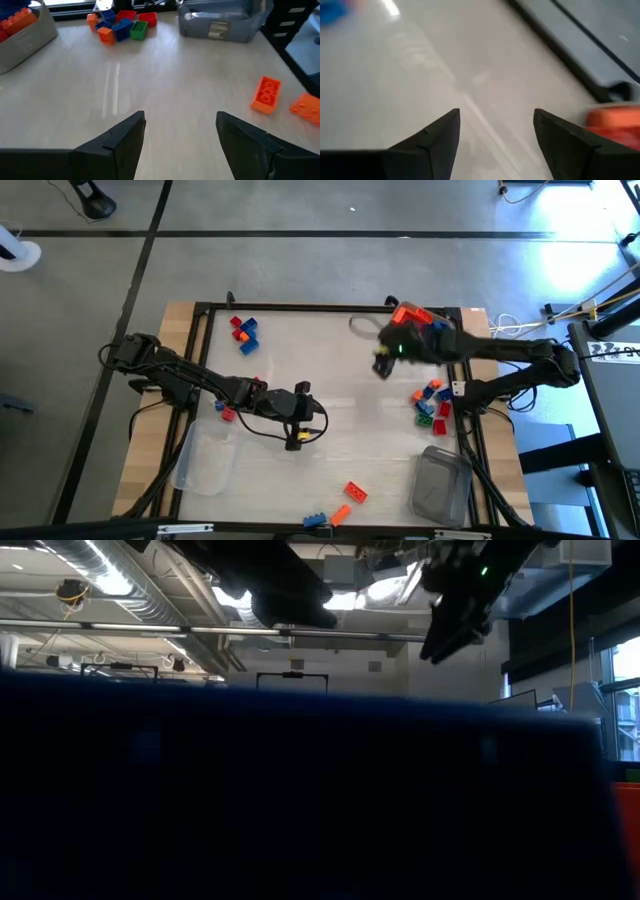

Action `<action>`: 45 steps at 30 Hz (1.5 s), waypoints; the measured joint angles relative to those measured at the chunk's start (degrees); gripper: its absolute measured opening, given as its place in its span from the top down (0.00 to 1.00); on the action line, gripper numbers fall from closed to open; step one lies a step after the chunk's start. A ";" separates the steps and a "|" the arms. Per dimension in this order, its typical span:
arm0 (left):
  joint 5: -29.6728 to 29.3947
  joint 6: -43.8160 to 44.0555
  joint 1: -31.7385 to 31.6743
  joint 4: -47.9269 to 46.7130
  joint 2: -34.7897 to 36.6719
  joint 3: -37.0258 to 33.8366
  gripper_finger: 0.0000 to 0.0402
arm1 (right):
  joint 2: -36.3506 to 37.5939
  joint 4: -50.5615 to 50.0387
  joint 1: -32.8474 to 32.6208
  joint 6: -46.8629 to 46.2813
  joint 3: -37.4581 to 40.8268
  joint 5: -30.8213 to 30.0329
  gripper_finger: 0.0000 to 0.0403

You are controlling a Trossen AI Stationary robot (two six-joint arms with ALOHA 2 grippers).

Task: Sort blocks by size
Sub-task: Put the orange game piece into the gray bin

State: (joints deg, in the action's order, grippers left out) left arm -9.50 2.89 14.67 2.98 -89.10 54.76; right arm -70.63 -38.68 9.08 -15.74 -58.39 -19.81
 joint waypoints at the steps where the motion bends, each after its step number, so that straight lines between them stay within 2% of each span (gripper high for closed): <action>1: 0.02 0.20 0.37 0.45 0.00 0.00 0.42 | -0.02 0.08 -3.06 -0.70 0.07 -0.04 0.38; 7: 0.07 1.58 4.03 5.77 -0.85 0.09 0.42 | -0.07 3.23 -20.02 -6.48 2.62 -0.99 0.38; 13: 0.07 1.55 7.21 14.22 -5.67 0.09 0.42 | -0.07 12.47 -36.15 -13.36 9.38 -8.39 0.38; 18: 0.09 2.25 8.15 19.41 -9.54 0.09 0.42 | -0.09 22.55 -46.18 -19.91 15.95 -12.78 0.38; 22: 1.07 2.97 8.15 22.69 -12.96 0.15 0.42 | -0.08 31.66 -52.22 -20.85 20.18 -18.16 0.38; 28: 2.02 -0.38 8.07 23.69 -19.63 2.64 0.42 | -0.13 38.77 -57.09 -20.33 23.41 -25.48 0.38; 32: 5.09 -2.63 7.73 23.65 -24.18 5.45 0.42 | -1.01 39.11 -57.99 -20.20 23.54 -28.46 0.38; 45: 14.00 -4.84 6.50 23.66 -35.03 16.30 0.42 | -4.28 39.34 -57.81 -20.05 23.54 -29.59 0.38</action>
State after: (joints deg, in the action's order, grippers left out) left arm 4.51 -1.95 21.17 26.64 -124.13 71.06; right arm -74.91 0.67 -48.73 -35.79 -34.85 -49.40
